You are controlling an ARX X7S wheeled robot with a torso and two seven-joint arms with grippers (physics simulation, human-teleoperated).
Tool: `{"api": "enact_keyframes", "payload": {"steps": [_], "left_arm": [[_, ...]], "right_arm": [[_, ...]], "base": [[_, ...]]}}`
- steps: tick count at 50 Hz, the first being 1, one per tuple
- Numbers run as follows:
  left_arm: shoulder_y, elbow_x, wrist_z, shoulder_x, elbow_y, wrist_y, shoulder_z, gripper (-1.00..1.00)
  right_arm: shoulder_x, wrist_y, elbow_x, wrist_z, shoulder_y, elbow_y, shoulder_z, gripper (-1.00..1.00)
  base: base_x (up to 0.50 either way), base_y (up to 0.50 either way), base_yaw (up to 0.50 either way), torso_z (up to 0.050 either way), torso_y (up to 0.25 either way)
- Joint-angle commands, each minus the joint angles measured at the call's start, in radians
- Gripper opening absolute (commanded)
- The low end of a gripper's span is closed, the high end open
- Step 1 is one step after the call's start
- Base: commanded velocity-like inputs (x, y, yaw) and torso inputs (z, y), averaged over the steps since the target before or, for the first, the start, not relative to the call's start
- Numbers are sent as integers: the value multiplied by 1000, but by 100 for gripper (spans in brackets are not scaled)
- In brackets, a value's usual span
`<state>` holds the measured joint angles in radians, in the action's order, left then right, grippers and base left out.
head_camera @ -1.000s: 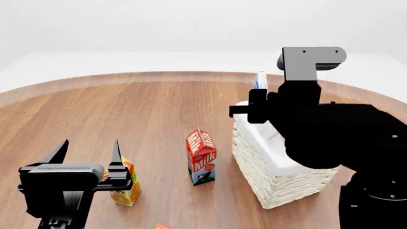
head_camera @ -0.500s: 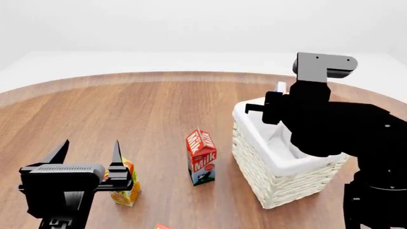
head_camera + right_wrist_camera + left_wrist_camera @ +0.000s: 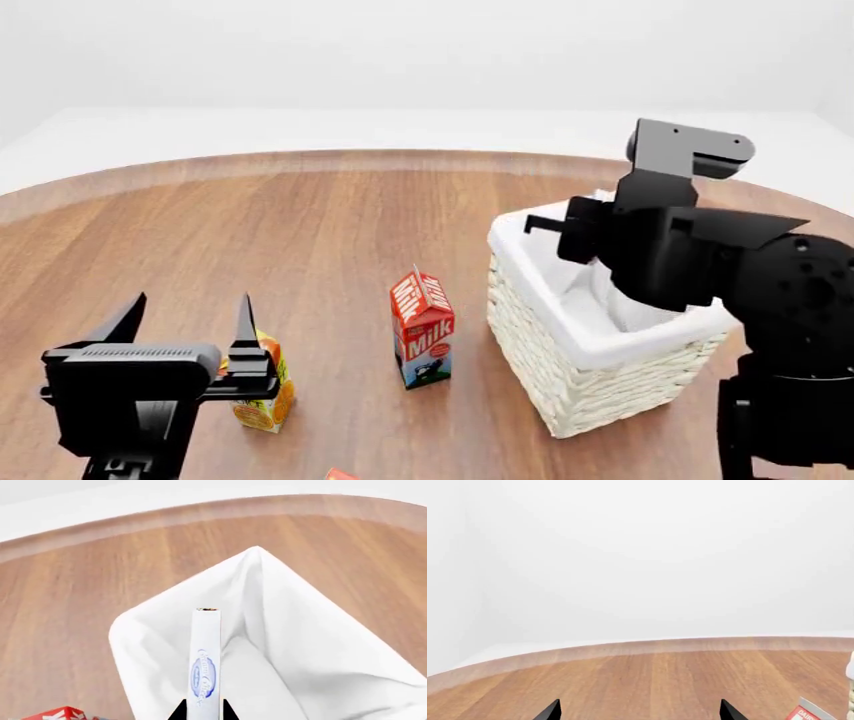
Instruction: Pick up the cream cheese box and the butter, and put them in the basket.
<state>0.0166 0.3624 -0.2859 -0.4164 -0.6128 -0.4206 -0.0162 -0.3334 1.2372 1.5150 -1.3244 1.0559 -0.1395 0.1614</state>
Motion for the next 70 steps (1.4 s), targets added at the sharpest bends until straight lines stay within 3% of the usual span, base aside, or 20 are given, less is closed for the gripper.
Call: {"api": "enact_keyframes", "payload": {"steps": [1,52,53,70], "left_arm": [[-1,2,-1,-2,1,2,-3,100],[1,8,-14,-12,-1,5,-12,100],[0,10,-15,-13,-2,3,-11,100],[0,8,-16,-14,7,13,-17,100]], "right_arm": [[-2,-26,-39,20,26,-60,9,-100],[-16,-92,-108,97,6,-162,55,-100],[-15,-92,-104,102,7,-160,54,100],[-19,-85,-65,82,8,-106,40,100]], "base": [[0,0,0,0,10],[0,0,0,0,1],[0,0,0,0,0],[0,0,0,0,0]]}}
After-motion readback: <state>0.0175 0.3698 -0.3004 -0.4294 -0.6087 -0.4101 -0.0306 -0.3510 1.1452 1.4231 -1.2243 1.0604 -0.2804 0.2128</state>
